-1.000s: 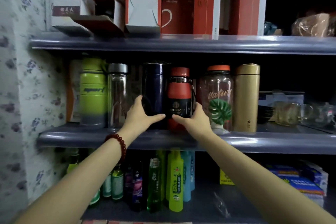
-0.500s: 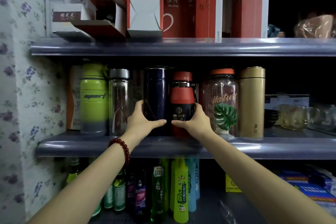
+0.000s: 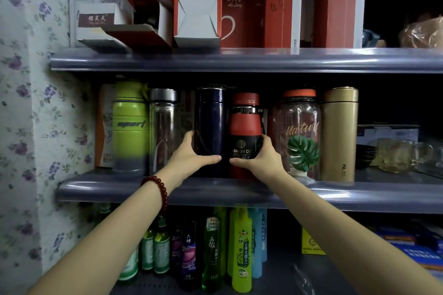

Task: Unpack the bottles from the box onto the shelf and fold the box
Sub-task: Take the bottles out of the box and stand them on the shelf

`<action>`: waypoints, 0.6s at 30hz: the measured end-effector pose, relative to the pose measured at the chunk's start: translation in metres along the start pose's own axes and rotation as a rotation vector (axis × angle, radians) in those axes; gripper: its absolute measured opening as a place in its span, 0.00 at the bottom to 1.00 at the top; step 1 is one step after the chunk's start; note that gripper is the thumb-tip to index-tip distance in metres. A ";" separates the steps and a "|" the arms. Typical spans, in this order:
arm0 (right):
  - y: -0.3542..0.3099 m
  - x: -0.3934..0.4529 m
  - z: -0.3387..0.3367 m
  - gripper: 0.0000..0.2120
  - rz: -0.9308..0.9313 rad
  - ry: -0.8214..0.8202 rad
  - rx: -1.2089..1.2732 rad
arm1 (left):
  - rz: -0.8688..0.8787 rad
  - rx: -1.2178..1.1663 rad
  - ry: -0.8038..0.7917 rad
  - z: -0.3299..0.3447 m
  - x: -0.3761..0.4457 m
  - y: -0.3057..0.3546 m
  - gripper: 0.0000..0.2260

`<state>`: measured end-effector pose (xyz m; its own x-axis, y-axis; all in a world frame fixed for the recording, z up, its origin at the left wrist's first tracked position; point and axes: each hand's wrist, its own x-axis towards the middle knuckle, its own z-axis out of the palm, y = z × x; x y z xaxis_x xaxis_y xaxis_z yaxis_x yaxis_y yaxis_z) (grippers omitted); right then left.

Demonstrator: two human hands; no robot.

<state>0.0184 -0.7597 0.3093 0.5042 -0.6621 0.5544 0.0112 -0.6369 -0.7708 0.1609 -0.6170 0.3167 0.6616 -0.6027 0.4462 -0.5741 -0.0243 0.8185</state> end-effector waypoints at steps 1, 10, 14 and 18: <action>0.000 0.000 0.000 0.44 -0.001 -0.001 0.001 | -0.012 -0.037 -0.048 -0.001 0.001 0.001 0.49; 0.004 0.001 0.001 0.45 -0.028 -0.005 0.014 | 0.080 0.125 0.131 0.017 -0.009 0.003 0.52; 0.005 0.003 0.000 0.45 -0.023 -0.011 0.025 | -0.027 -0.177 -0.162 -0.001 -0.001 0.004 0.48; 0.005 0.003 -0.001 0.45 -0.014 -0.025 0.028 | -0.013 -0.045 -0.098 -0.004 -0.004 0.002 0.50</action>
<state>0.0196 -0.7650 0.3078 0.5256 -0.6425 0.5577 0.0426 -0.6348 -0.7715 0.1591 -0.6117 0.3184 0.6172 -0.6775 0.4001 -0.5420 0.0025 0.8404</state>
